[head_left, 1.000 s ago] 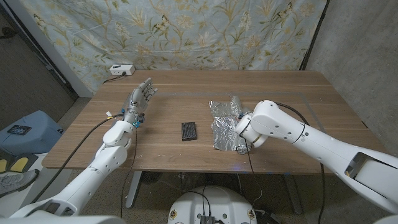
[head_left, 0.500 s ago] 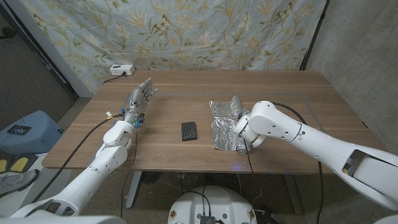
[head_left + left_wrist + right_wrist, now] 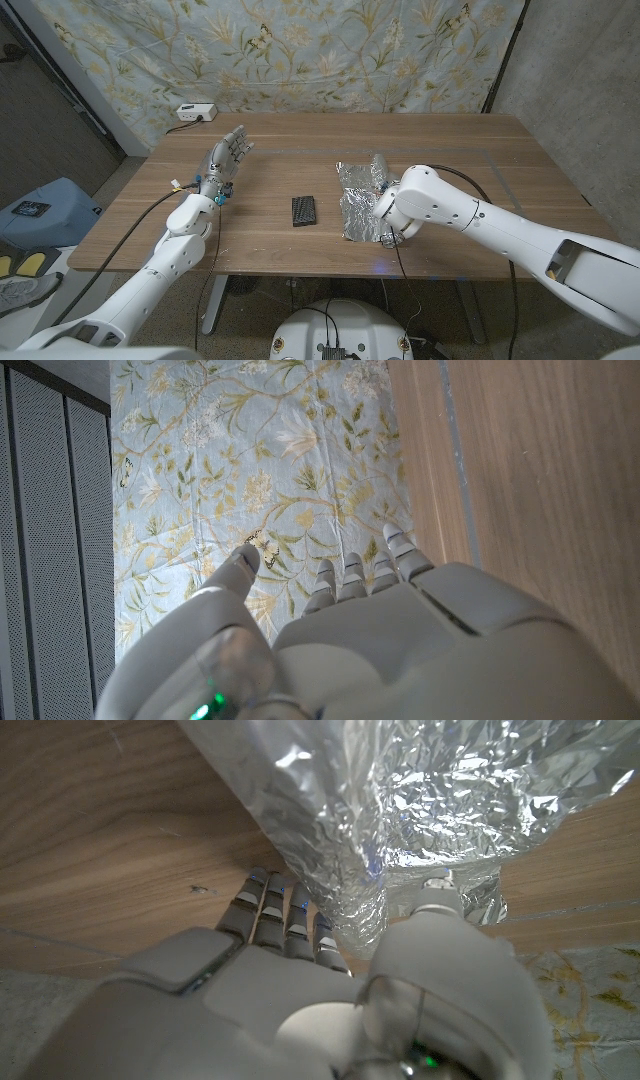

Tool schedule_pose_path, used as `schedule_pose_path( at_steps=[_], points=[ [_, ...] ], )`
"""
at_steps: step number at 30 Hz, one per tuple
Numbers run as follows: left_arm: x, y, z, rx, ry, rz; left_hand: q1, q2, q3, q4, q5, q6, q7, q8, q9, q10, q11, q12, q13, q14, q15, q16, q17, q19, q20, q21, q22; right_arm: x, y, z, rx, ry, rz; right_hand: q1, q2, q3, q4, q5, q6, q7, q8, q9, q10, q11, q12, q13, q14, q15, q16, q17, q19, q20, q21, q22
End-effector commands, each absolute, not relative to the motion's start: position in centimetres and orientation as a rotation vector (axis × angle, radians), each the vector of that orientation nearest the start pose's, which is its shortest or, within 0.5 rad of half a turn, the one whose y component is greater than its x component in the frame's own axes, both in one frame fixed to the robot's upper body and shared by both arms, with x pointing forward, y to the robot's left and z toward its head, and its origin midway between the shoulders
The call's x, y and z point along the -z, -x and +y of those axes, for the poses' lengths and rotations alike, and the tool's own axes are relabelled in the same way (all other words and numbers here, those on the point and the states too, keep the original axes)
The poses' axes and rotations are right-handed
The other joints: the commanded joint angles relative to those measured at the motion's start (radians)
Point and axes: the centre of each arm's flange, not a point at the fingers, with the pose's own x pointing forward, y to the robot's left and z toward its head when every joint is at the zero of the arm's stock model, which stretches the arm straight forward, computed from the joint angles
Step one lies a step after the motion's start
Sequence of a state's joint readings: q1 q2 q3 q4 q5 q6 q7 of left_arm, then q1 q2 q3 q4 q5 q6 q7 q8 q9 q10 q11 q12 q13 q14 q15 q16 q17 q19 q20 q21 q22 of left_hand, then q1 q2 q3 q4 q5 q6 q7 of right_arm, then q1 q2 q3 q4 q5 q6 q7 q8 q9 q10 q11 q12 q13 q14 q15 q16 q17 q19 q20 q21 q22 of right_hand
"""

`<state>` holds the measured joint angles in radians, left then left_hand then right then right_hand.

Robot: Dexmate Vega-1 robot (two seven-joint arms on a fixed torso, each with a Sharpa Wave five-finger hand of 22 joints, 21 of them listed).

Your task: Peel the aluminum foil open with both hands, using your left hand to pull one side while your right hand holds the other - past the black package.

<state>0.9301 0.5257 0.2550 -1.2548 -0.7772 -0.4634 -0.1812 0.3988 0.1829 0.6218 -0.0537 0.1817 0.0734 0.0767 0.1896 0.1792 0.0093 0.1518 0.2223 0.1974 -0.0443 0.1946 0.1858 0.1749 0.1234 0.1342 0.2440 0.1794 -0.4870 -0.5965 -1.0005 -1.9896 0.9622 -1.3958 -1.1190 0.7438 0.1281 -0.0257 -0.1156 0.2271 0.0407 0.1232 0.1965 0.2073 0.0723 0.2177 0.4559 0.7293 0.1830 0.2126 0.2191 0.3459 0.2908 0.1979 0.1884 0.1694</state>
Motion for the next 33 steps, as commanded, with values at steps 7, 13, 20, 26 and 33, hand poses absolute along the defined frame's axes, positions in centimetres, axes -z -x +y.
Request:
schedule_pose_path(
  at_steps=[7, 13, 20, 26, 33],
  points=[
    [4.2, -62.6, 35.2, 0.195, 0.152, -0.714, 0.015, 0.002, -0.002, -0.002, 0.011, 0.017, -0.003, 0.008, 0.005, 0.012, 0.003, 0.006, 0.006, 0.011, 0.001, 0.006, 0.002, 0.007, 0.014, -0.003, 0.002, 9.0, -55.3, -11.9, 0.211, 1.06, 0.186, 0.072, -0.013, 0.053, -0.014, -0.014, 0.015, 0.091, -0.002, 0.005, 0.0, 0.002, 0.145, 0.075, 0.085, -0.006, 0.016, 0.123, 0.125, 0.015, 0.015, 0.01],
    [4.2, -62.7, 35.1, 0.195, 0.154, -0.714, 0.017, 0.003, -0.002, -0.002, 0.011, 0.023, -0.005, 0.009, 0.005, 0.017, 0.003, 0.008, 0.006, 0.02, 0.002, 0.009, 0.002, 0.009, 0.016, -0.003, 0.003, 9.5, -55.3, -11.7, 0.214, 1.089, 0.177, 0.152, -0.005, 0.088, -0.027, -0.019, 0.024, 0.093, -0.001, 0.007, 0.013, 0.001, 0.198, 0.108, 0.154, -0.029, 0.049, 0.21, 0.257, -0.045, 0.048, 0.016],
    [4.3, -62.7, 35.1, 0.193, 0.157, -0.712, 0.019, 0.005, 0.0, -0.002, 0.013, 0.029, -0.006, 0.01, 0.006, 0.024, 0.004, 0.011, 0.007, 0.025, 0.003, 0.009, 0.002, 0.016, 0.015, -0.003, 0.003, 9.9, -55.4, -11.7, 0.207, 1.117, 0.183, 0.188, 0.006, 0.108, -0.034, -0.023, 0.03, 0.093, 0.0, 0.008, 0.029, 0.001, 0.219, 0.124, 0.211, -0.077, 0.083, 0.238, 0.345, -0.124, 0.086, 0.028],
    [4.4, -62.8, 35.1, 0.191, 0.159, -0.711, 0.021, 0.005, 0.001, -0.002, 0.013, 0.032, -0.006, 0.01, 0.006, 0.026, 0.002, 0.012, 0.007, 0.03, 0.003, 0.01, 0.003, 0.017, 0.017, -0.003, 0.003, 10.3, -55.6, -11.7, 0.214, 1.138, 0.185, 0.201, 0.004, 0.112, -0.034, -0.024, 0.032, 0.093, 0.0, 0.008, 0.034, 0.001, 0.231, 0.136, 0.229, -0.088, 0.1, 0.257, 0.38, -0.166, 0.105, 0.034],
    [4.4, -62.7, 35.2, 0.191, 0.163, -0.71, 0.021, 0.006, 0.001, -0.001, 0.013, 0.033, -0.008, 0.009, 0.006, 0.032, 0.001, 0.013, 0.008, 0.04, 0.004, 0.013, 0.004, 0.022, 0.02, -0.003, 0.003, 10.5, -55.7, -11.7, 0.23, 1.153, 0.173, 0.265, 0.003, 0.128, -0.043, -0.017, 0.033, 0.092, 0.001, 0.014, 0.017, -0.003, 0.289, 0.224, 0.329, -0.182, 0.212, 0.36, 0.469, -0.245, 0.187, 0.08]
  ],
)
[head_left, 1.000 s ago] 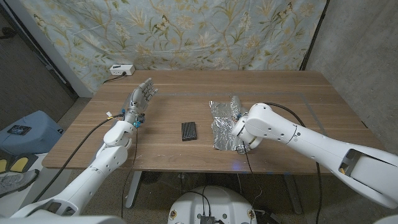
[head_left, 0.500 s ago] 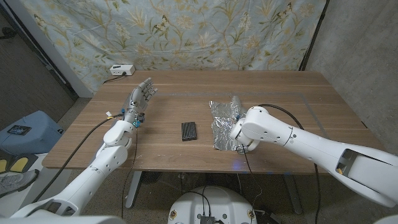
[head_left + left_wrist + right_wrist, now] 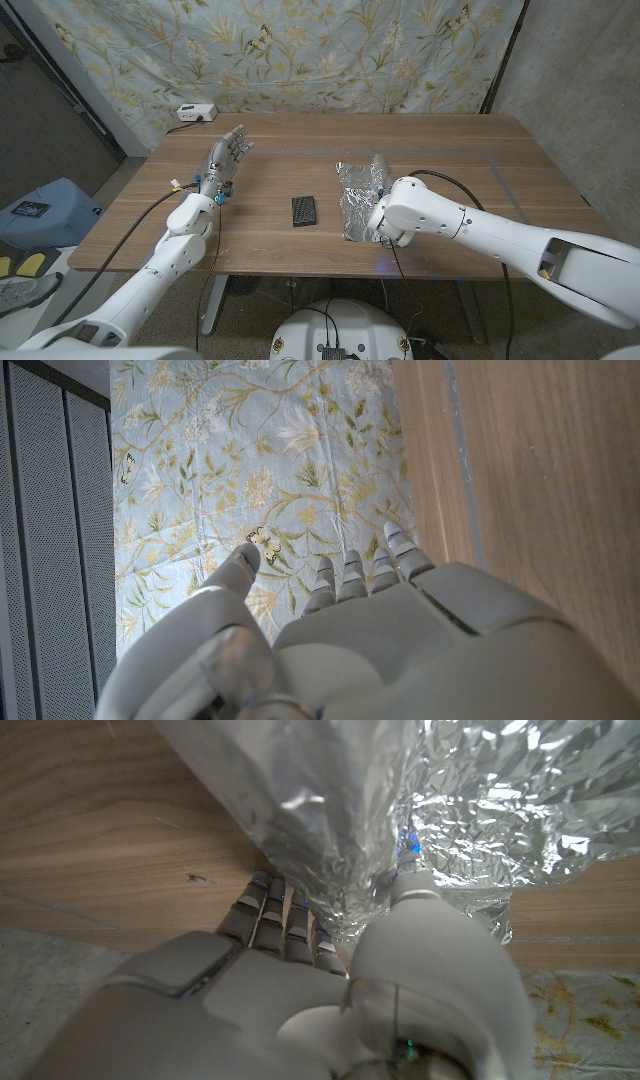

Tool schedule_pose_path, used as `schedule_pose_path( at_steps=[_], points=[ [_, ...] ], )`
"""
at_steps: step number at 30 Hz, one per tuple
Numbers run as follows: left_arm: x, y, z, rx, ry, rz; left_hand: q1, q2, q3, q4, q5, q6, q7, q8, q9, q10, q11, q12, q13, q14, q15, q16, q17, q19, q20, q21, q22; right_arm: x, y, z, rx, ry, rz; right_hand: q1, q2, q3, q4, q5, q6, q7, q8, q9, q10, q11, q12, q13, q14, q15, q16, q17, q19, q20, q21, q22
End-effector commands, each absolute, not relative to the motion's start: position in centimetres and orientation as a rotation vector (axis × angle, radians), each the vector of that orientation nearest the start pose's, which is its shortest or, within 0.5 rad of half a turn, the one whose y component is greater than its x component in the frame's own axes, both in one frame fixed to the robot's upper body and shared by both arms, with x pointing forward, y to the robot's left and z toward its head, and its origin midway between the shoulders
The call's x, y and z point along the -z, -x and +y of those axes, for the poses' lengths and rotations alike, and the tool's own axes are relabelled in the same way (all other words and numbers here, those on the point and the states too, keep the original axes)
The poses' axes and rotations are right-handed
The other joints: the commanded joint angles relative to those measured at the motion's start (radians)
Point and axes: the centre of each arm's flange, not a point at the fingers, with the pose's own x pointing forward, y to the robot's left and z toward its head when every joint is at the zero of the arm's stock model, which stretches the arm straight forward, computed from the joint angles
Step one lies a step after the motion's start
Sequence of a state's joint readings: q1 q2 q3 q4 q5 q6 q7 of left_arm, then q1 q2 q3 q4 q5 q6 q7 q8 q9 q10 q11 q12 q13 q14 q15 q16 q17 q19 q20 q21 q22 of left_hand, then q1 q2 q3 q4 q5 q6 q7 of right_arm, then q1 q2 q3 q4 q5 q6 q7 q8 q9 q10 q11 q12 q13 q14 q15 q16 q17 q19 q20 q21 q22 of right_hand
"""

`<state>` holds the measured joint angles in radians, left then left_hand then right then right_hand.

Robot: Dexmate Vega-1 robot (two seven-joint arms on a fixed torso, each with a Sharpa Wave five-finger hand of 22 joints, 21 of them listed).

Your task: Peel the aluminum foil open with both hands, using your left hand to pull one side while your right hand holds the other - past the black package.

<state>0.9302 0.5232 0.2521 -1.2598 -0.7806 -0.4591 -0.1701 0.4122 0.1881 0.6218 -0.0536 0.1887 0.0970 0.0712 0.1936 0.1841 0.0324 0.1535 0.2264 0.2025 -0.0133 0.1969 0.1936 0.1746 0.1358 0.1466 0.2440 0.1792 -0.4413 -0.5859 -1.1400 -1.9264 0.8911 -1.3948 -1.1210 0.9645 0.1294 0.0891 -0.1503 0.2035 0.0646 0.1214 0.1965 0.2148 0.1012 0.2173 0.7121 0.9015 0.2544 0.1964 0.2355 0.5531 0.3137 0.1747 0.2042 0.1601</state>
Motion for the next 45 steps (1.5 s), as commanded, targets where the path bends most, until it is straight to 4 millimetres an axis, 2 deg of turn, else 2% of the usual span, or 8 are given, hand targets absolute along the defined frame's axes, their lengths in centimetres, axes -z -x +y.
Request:
schedule_pose_path(
  at_steps=[1, 6, 7, 10, 13, 16, 27, 45],
  points=[
    [4.4, -62.7, 35.2, 0.19, 0.164, -0.709, 0.008, 0.001, 0.001, 0.0, 0.006, 0.01, -0.002, 0.005, 0.001, 0.009, 0.0, 0.009, 0.003, 0.01, 0.002, 0.005, 0.004, 0.01, 0.007, -0.003, 0.003, 10.5, -55.7, -11.6, 0.23, 1.158, 0.171, 0.059, -0.001, 0.015, -0.008, 0.006, 0.011, 0.093, 0.002, 0.008, -0.011, -0.005, 0.053, 0.077, 0.272, -0.181, 0.226, 0.186, 0.464, -0.229, 0.195, 0.104],
    [4.3, -62.7, 35.2, 0.188, 0.166, -0.709, 0.009, 0.0, 0.001, 0.0, 0.007, 0.011, -0.004, 0.004, 0.002, 0.012, 0.001, 0.01, 0.003, 0.013, 0.002, 0.005, 0.004, 0.014, 0.009, -0.002, 0.004, 10.5, -55.8, -11.4, 0.235, 1.172, 0.163, 0.122, -0.012, 0.017, -0.007, 0.006, 0.049, 0.093, 0.011, 0.016, 0.01, -0.014, 0.129, 0.177, 0.323, -0.222, 0.368, 0.336, 0.522, -0.266, 0.31, 0.181],
    [4.3, -62.7, 35.2, 0.188, 0.166, -0.709, 0.009, 0.0, 0.001, 0.0, 0.007, 0.011, -0.005, 0.004, 0.002, 0.012, 0.001, 0.011, 0.003, 0.014, 0.002, 0.006, 0.004, 0.014, 0.009, -0.002, 0.004, 10.6, -55.8, -11.4, 0.234, 1.17, 0.166, 0.136, -0.012, 0.017, -0.004, 0.004, 0.077, 0.092, 0.018, 0.018, 0.035, -0.034, 0.16, 0.204, 0.363, -0.247, 0.406, 0.36, 0.541, -0.276, 0.352, 0.209],
    [4.2, -62.7, 35.2, 0.189, 0.168, -0.706, 0.008, 0.0, 0.001, 0.002, 0.007, 0.012, -0.005, 0.004, 0.002, 0.023, -0.001, 0.014, 0.004, 0.022, 0.002, 0.008, 0.005, 0.016, 0.011, -0.003, 0.004, 10.6, -55.8, -11.4, 0.258, 1.175, 0.139, 0.164, -0.01, 0.02, -0.005, -0.003, 0.146, 0.091, 0.034, 0.023, 0.121, -0.058, 0.227, 0.241, 0.462, -0.301, 0.462, 0.37, 0.599, -0.322, 0.431, 0.245],
    [4.2, -62.6, 35.2, 0.189, 0.169, -0.705, 0.006, -0.001, 0.002, 0.005, 0.007, 0.016, -0.005, 0.005, 0.002, 0.031, -0.001, 0.017, 0.004, 0.029, 0.001, 0.01, 0.006, 0.018, 0.012, -0.003, 0.004, 10.4, -55.6, -11.2, 0.287, 1.171, 0.106, 0.197, -0.003, 0.03, -0.008, -0.006, 0.224, 0.091, 0.051, 0.026, 0.189, -0.079, 0.249, 0.217, 0.547, -0.335, 0.486, 0.355, 0.668, -0.361, 0.497, 0.255],
    [4.2, -62.6, 35.2, 0.189, 0.169, -0.705, 0.006, -0.002, 0.004, 0.006, 0.008, 0.017, -0.007, 0.004, 0.002, 0.037, 0.0, 0.019, 0.005, 0.034, 0.0, 0.01, 0.007, 0.022, 0.015, -0.002, 0.004, 10.3, -55.6, -11.1, 0.299, 1.17, 0.091, 0.217, -0.003, 0.035, -0.007, -0.01, 0.262, 0.091, 0.054, 0.029, 0.238, -0.078, 0.259, 0.19, 0.587, -0.365, 0.481, 0.334, 0.713, -0.39, 0.542, 0.256],
    [4.3, -62.5, 35.1, 0.194, 0.183, -0.698, 0.003, -0.003, 0.008, 0.011, 0.009, 0.019, -0.008, 0.003, 0.002, 0.046, -0.006, 0.023, 0.006, 0.045, -0.001, 0.011, 0.008, 0.028, 0.018, -0.002, 0.004, 9.7, -55.2, -11.1, 0.3, 1.151, 0.073, 0.236, 0.003, 0.043, -0.002, -0.013, 0.302, 0.091, 0.054, 0.034, 0.267, -0.09, 0.266, 0.163, 0.619, -0.382, 0.471, 0.328, 0.739, -0.392, 0.588, 0.252],
    [4.4, -62.7, 34.9, 0.211, 0.188, -0.69, 0.0, -0.003, 0.018, 0.018, 0.011, 0.036, -0.009, 0.007, 0.003, 0.068, -0.011, 0.03, 0.009, 0.065, -0.005, 0.013, 0.01, 0.039, 0.016, -0.002, 0.004, 8.5, -54.4, -11.0, 0.258, 1.142, 0.061, 0.234, 0.002, 0.041, 0.006, -0.015, 0.305, 0.08, 0.039, 0.041, 0.251, -0.096, 0.265, 0.149, 0.596, -0.378, 0.44, 0.329, 0.702, -0.392, 0.609, 0.237]
  ],
)
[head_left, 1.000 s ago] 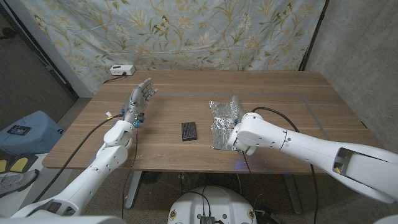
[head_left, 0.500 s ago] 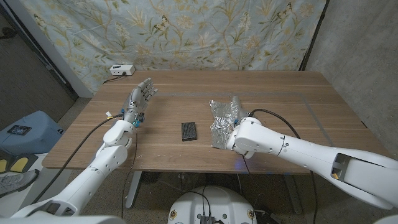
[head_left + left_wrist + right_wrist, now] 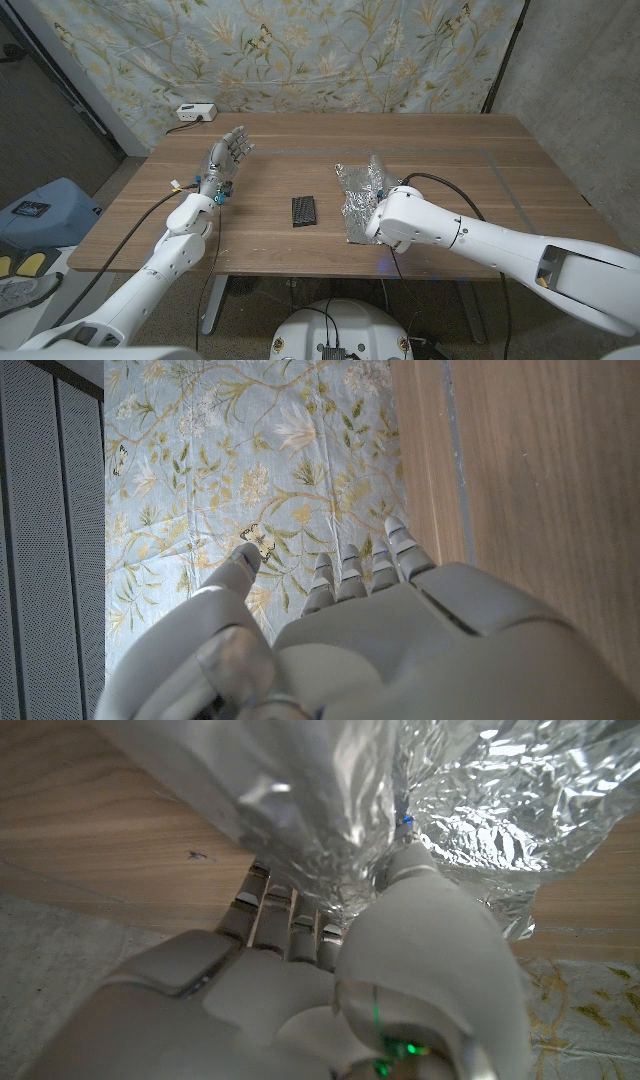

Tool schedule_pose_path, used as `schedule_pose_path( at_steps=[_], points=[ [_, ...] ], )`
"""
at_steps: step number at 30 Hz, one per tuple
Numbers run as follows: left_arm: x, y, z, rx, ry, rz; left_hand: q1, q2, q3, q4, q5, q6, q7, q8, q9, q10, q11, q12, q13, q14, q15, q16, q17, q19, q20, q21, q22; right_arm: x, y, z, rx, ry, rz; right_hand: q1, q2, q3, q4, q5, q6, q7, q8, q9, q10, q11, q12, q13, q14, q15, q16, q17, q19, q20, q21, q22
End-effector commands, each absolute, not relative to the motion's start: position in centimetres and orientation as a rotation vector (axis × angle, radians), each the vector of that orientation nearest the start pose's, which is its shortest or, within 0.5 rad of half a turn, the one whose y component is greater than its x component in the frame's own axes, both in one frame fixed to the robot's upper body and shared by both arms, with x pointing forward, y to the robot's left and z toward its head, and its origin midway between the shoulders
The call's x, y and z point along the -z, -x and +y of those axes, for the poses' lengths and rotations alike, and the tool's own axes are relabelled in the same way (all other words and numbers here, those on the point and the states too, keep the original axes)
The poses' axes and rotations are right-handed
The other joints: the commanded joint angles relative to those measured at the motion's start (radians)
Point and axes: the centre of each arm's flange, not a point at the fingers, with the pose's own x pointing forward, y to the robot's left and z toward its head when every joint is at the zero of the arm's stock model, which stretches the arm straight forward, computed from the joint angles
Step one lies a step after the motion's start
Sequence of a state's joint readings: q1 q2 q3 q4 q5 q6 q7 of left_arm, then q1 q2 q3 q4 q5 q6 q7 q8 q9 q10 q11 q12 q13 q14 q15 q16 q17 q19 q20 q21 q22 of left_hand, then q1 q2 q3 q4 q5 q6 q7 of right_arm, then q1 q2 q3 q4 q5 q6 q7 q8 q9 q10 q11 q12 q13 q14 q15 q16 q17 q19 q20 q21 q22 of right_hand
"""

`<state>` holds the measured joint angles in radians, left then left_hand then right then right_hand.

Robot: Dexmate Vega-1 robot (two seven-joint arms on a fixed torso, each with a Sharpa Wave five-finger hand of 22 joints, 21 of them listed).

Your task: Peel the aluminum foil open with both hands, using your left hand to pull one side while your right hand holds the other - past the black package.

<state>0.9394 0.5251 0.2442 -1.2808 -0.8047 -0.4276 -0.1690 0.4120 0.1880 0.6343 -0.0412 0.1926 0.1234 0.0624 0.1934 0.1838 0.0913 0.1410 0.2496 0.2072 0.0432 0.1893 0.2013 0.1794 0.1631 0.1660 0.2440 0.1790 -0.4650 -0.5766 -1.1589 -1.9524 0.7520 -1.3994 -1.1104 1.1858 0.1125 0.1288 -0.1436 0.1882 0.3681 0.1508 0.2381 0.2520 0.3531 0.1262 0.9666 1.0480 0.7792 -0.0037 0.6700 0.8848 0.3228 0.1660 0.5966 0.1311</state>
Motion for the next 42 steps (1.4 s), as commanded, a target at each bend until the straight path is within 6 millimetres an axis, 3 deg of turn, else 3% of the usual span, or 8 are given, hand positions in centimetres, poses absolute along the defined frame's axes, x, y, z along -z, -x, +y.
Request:
schedule_pose_path(
  at_steps=[1, 12, 27, 42],
  points=[
    [4.4, -62.7, 34.8, 0.213, 0.191, -0.689, 0.0, -0.003, 0.006, 0.005, 0.007, 0.011, -0.001, 0.007, 0.003, 0.009, 0.001, 0.007, 0.005, 0.009, 0.003, 0.005, 0.005, 0.012, -0.004, -0.002, 0.005, 8.4, -54.4, -11.0, 0.258, 1.139, 0.059, 0.013, 0.019, 0.001, -0.001, 0.0, 0.002, 0.05, -0.002, 0.004, -0.003, -0.007, 0.011, 0.004, 0.071, -0.176, 0.005, -0.003, 0.692, -0.383, 0.217, 0.265],
    [4.5, -62.8, 34.6, 0.223, 0.191, -0.685, -0.001, -0.003, 0.011, 0.008, 0.008, 0.016, -0.002, 0.007, 0.003, 0.013, -0.001, 0.008, 0.007, 0.017, 0.003, 0.005, 0.006, 0.015, -0.004, -0.002, 0.005, 7.6, -53.7, -10.9, 0.252, 1.131, 0.03, 0.013, 0.021, 0.001, 0.002, 0.0, 0.004, 0.047, -0.008, 0.007, -0.007, -0.005, 0.014, 0.001, 0.069, -0.174, -0.004, -0.002, 0.678, -0.383, 0.229, 0.256],
    [5.1, -63.0, 34.3, 0.234, 0.189, -0.679, -0.001, -0.004, 0.017, 0.01, 0.009, 0.021, -0.006, 0.007, 0.004, 0.019, -0.001, 0.01, 0.009, 0.025, 0.002, 0.005, 0.006, 0.02, -0.006, -0.003, 0.005, 5.1, -52.8, -11.1, 0.262, 1.129, -0.039, 0.012, 0.027, 0.003, 0.004, 0.0, 0.014, 0.042, -0.011, 0.011, -0.004, -0.007, 0.019, -0.004, 0.074, -0.174, -0.01, 0.004, 0.668, -0.383, 0.246, 0.244],
    [5.8, -63.2, 34.3, 0.24, 0.191, -0.671, -0.001, -0.004, 0.02, 0.011, 0.009, 0.025, -0.003, 0.006, 0.004, 0.022, -0.001, 0.011, 0.011, 0.028, 0.004, 0.003, 0.007, 0.022, -0.005, -0.004, 0.005, 4.4, -52.5, -11.3, 0.26, 1.122, -0.053, 0.01, 0.028, 0.004, 0.005, -0.001, 0.018, 0.042, -0.015, 0.015, -0.003, -0.011, 0.023, -0.01, 0.076, -0.172, -0.021, 0.008, 0.658, -0.383, 0.264, 0.231]
  ],
)
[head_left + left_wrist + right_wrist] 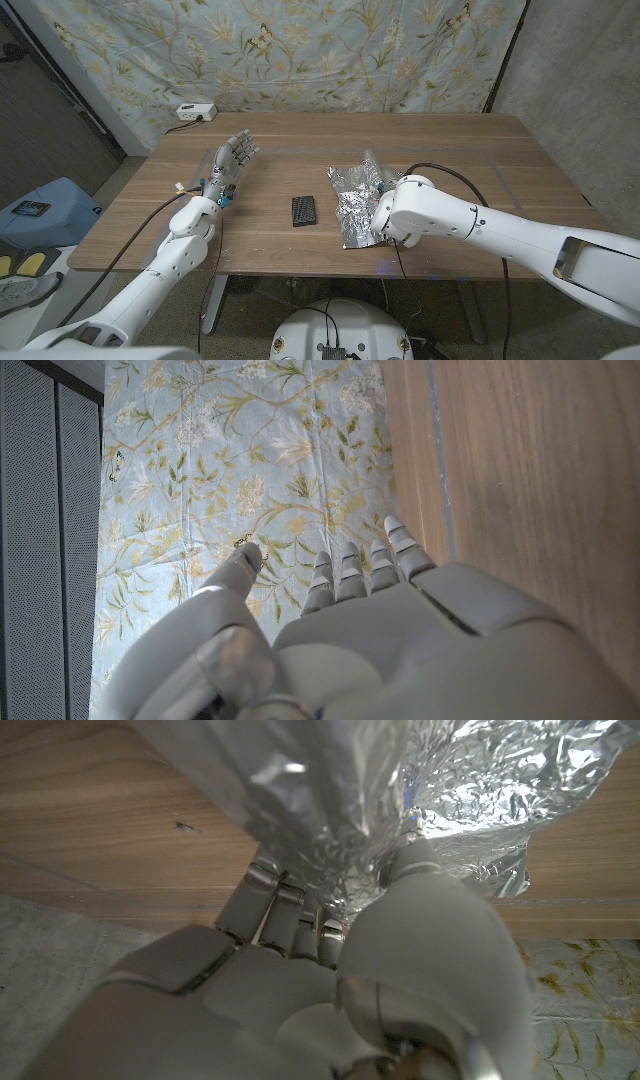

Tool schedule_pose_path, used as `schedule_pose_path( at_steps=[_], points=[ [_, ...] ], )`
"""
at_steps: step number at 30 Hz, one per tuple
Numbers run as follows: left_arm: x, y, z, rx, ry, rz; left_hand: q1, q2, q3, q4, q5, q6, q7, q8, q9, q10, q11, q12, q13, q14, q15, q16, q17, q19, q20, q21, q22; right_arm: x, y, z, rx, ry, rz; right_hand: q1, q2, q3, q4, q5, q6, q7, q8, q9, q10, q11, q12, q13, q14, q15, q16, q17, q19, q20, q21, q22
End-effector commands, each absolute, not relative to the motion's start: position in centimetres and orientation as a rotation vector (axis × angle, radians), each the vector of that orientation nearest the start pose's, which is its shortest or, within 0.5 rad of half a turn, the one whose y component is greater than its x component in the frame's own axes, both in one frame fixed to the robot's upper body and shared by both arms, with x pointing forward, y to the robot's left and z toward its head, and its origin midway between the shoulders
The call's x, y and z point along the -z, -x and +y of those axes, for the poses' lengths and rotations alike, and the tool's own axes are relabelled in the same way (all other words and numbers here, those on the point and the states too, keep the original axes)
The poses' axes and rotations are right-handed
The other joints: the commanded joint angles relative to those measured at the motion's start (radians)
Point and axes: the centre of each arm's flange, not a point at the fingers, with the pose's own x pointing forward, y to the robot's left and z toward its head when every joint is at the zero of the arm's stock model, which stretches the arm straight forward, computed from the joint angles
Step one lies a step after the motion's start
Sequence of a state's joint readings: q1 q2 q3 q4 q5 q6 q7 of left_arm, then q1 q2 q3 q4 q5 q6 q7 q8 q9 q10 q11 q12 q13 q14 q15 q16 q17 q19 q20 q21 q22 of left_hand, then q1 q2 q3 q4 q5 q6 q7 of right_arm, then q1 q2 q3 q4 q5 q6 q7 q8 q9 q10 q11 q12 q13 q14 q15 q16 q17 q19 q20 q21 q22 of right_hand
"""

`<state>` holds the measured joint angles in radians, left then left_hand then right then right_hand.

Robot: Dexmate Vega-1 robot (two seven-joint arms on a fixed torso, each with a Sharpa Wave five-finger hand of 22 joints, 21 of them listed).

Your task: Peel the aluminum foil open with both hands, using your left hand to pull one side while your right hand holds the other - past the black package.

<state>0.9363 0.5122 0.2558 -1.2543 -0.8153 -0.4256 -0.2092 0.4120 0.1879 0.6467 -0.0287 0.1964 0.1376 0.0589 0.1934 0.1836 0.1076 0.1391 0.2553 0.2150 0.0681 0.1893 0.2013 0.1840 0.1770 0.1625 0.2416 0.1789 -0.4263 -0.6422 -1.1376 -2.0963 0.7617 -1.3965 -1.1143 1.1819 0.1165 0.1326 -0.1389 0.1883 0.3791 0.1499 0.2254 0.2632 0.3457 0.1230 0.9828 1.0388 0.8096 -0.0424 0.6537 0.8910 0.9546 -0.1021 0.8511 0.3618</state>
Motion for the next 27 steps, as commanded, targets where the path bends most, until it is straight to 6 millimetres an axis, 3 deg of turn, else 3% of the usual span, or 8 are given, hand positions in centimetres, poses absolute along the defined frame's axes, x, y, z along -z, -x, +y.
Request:
schedule_pose_path(
  at_steps=[1, 27],
  points=[
    [5.8, -63.2, 34.3, 0.241, 0.191, -0.67, -0.001, -0.004, 0.008, -0.001, 0.006, 0.012, 0.001, 0.007, 0.004, 0.006, 0.001, 0.005, 0.003, 0.004, 0.005, 0.003, 0.002, 0.009, -0.001, -0.002, 0.005, 4.3, -52.4, -11.3, 0.261, 1.117, -0.054, 0.013, 0.024, 0.0, 0.001, -0.001, 0.007, 0.042, -0.003, 0.004, 0.004, -0.008, 0.007, -0.001, 0.047, -0.133, -0.004, 0.004, 0.025, -0.115, 0.011, -0.001],
    [4.3, -62.6, 31.3, 0.334, 0.171, -0.637, 0.0, -0.005, 0.013, -0.001, 0.007, 0.037, 0.0, 0.012, 0.005, 0.02, 0.0, 0.01, 0.007, 0.02, 0.001, 0.005, 0.004, 0.017, -0.007, -0.002, 0.006, 1.9, -52.6, -12.9, 0.261, 1.111, -0.04, 0.005, 0.028, 0.001, 0.004, 0.0, 0.015, 0.039, -0.007, 0.009, 0.009, -0.012, 0.018, -0.001, 0.052, -0.132, -0.015, 0.013, 0.01, -0.115, 0.038, -0.021]
  ],
)
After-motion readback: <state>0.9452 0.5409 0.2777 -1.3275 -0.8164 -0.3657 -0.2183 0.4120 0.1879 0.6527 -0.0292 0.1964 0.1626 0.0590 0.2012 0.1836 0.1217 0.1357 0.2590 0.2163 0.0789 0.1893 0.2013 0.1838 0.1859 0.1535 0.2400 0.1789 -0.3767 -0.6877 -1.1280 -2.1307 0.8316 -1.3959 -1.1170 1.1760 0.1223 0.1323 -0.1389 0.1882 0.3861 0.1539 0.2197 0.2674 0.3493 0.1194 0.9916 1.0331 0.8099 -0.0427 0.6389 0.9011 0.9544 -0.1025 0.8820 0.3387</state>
